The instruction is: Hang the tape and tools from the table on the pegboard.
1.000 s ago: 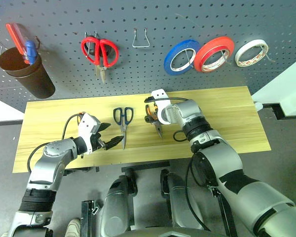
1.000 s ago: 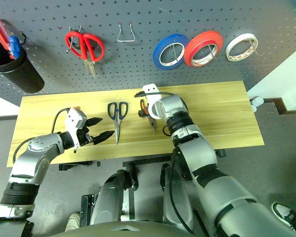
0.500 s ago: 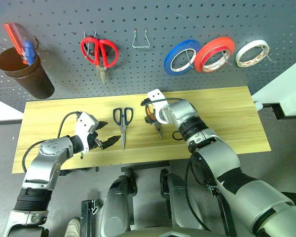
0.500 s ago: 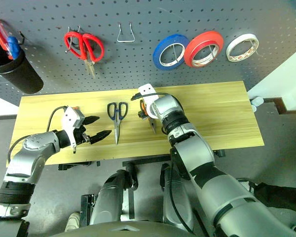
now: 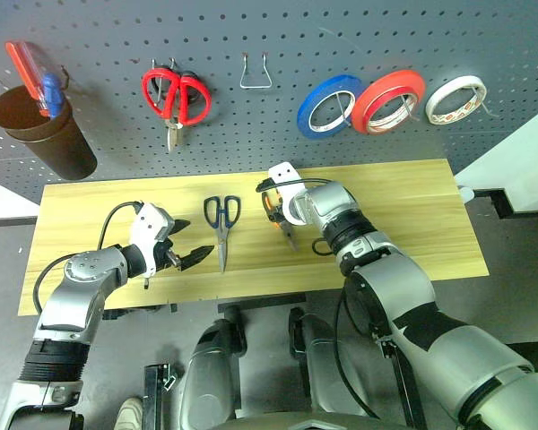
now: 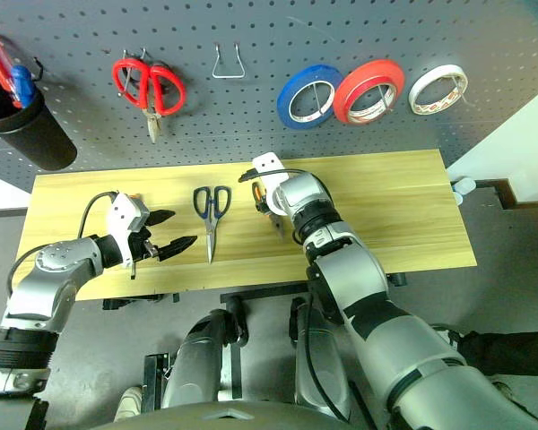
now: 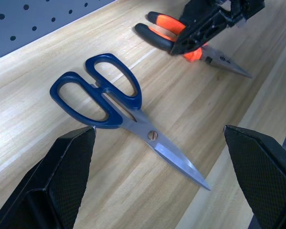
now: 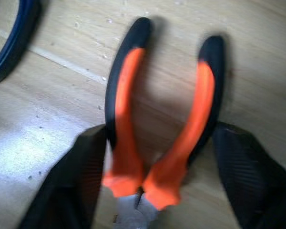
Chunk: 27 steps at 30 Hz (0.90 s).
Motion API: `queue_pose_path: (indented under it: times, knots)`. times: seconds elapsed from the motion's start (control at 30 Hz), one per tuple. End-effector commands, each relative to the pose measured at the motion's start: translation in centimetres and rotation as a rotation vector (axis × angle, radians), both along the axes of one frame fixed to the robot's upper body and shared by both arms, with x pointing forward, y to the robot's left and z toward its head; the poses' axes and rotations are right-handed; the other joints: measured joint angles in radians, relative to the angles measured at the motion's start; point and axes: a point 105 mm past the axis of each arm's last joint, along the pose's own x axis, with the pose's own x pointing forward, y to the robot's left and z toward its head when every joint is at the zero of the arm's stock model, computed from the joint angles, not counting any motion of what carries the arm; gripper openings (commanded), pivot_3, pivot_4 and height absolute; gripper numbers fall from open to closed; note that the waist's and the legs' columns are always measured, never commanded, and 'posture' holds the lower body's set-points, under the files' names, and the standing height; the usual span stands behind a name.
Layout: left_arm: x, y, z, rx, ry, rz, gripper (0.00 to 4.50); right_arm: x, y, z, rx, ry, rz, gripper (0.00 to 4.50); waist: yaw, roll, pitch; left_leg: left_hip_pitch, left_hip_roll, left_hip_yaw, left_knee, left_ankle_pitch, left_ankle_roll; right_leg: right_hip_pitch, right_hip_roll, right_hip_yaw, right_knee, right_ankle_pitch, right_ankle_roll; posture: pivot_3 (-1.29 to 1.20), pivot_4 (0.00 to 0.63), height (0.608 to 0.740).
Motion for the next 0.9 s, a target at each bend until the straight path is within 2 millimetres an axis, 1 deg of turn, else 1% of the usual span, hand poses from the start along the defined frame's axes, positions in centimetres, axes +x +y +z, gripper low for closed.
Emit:
queue_pose_path:
  times: [0.03, 0.17, 0.2, 0.27, 0.33, 0.43, 0.47, 0.5, 0.57, 0.6, 0.7, 0.73, 0.8, 0.9]
  knots:
    - [0.2, 0.7, 1.2, 0.013, -0.052, 0.003, 4.5, -1.9, -0.2, -3.8, -0.034, 0.118, 0.0, 2.84, 0.001, -0.003, -0.004, 0.0, 0.0, 0.0, 0.0, 0.0, 0.0, 0.0, 0.0, 0.0, 0.0, 0.0, 0.0, 0.05, 0.303, 0.73]
    - [0.5, 0.9, 1.5, 0.021, -0.064, 0.001, 4.5, -2.4, 0.0, -4.8, -0.065, 0.129, 0.027, 2.84, 0.001, -0.007, -0.016, 0.0, 0.0, 0.0, -0.003, 0.0, -0.001, -0.001, 0.0, 0.0, -0.001, 0.0, 0.0, 0.05, 0.282, 0.73]
    - [0.6, 0.9, 1.7, 0.023, -0.072, 0.0, 4.5, -2.3, 0.0, -4.8, -0.082, 0.115, 0.044, 2.84, 0.001, -0.008, -0.02, 0.0, 0.0, 0.0, -0.003, 0.001, -0.001, -0.001, 0.0, 0.0, -0.001, 0.0, 0.0, 0.05, 0.27, 0.73]
    - [0.8, 0.9, 2.2, 0.026, -0.088, -0.011, 4.5, -1.9, 0.1, -4.2, -0.106, 0.071, 0.103, 2.84, 0.0, -0.009, -0.031, 0.0, 0.0, 0.001, -0.005, 0.001, -0.002, -0.002, 0.0, 0.0, -0.001, 0.001, 0.0, 0.04, 0.249, 0.73]
    - [0.8, 0.8, 2.9, 0.003, -0.106, -0.033, 4.5, -1.4, 0.4, -2.5, -0.061, 0.031, 0.165, 2.84, 0.001, -0.009, -0.039, 0.0, 0.0, 0.001, -0.007, 0.002, -0.003, -0.002, 0.0, -0.001, -0.003, 0.001, 0.0, 0.04, 0.228, 0.73]
    - [-0.3, 0.0, 4.2, -0.091, -0.093, -0.12, 4.5, -1.5, 0.3, 0.1, 0.009, -0.015, 0.295, 2.84, 0.002, -0.009, -0.045, -0.002, -0.001, 0.002, -0.013, 0.004, -0.006, -0.003, 0.0, -0.002, -0.009, 0.003, -0.001, 0.02, 0.193, 0.73]
    - [-0.6, -0.1, 4.5, -0.112, -0.095, -0.142, 4.5, -1.9, 0.2, 0.9, 0.048, -0.021, 0.326, 2.84, 0.003, -0.008, -0.049, -0.006, -0.001, 0.002, -0.013, 0.008, -0.013, -0.006, 0.0, -0.003, -0.009, 0.004, -0.001, 0.01, 0.188, 0.73]
    - [-0.9, -0.1, 4.9, -0.126, -0.108, -0.159, 4.5, -2.5, -0.3, 1.9, 0.084, -0.032, 0.352, 2.84, 0.005, -0.008, -0.052, -0.011, 0.0, 0.001, -0.013, 0.01, -0.015, -0.009, 0.0, -0.006, -0.009, 0.004, -0.001, 0.0, 0.178, 0.73]
    - [-1.2, 0.0, 5.4, -0.139, -0.124, -0.172, 4.5, -3.4, -0.9, 3.0, 0.115, -0.043, 0.382, 2.84, 0.007, -0.008, -0.054, -0.017, 0.0, 0.001, -0.012, 0.012, -0.012, -0.013, 0.001, -0.008, -0.01, 0.004, 0.0, -0.01, 0.166, 0.73]
    - [-1.4, 0.2, 5.6, -0.146, -0.128, -0.172, 4.5, -3.9, -1.3, 3.5, 0.128, -0.048, 0.389, 2.84, 0.006, -0.009, -0.056, -0.018, 0.0, 0.002, -0.011, 0.013, -0.011, -0.013, 0.001, -0.008, -0.01, 0.004, 0.0, -0.01, 0.162, 0.73]
    - [-2.4, 0.4, 6.1, -0.141, -0.125, -0.203, 4.5, -5.5, -2.5, 5.9, 0.191, -0.084, 0.417, 2.84, 0.0, -0.01, -0.061, -0.017, 0.001, 0.002, -0.008, 0.013, -0.01, -0.011, 0.006, -0.01, -0.01, 0.004, 0.001, -0.03, 0.142, 0.73]
    - [-2.7, 0.4, 6.3, -0.144, -0.125, -0.212, 4.5, -5.9, -2.6, 6.5, 0.205, -0.095, 0.424, 2.84, 0.0, -0.009, -0.064, -0.016, 0.001, 0.002, -0.007, 0.013, -0.011, -0.01, 0.007, -0.011, -0.009, 0.004, 0.001, -0.03, 0.138, 0.73]
    - [-3.1, 0.3, 7.1, -0.17, -0.139, -0.224, 4.5, -6.7, -2.3, 8.3, 0.301, -0.127, 0.456, 2.84, 0.0, -0.009, -0.074, -0.016, 0.003, 0.0, -0.004, 0.012, -0.012, -0.008, 0.011, -0.013, -0.009, 0.004, 0.0, -0.03, 0.131, 0.73]
    - [-3.0, 0.4, 8.0, -0.151, -0.186, -0.223, 4.5, -7.7, -2.2, 11.7, 0.464, -0.195, 0.544, 2.84, 0.001, -0.009, -0.085, -0.016, 0.009, -0.001, 0.002, 0.011, -0.013, -0.005, 0.013, -0.016, -0.009, 0.007, -0.005, -0.03, 0.11, 0.73]
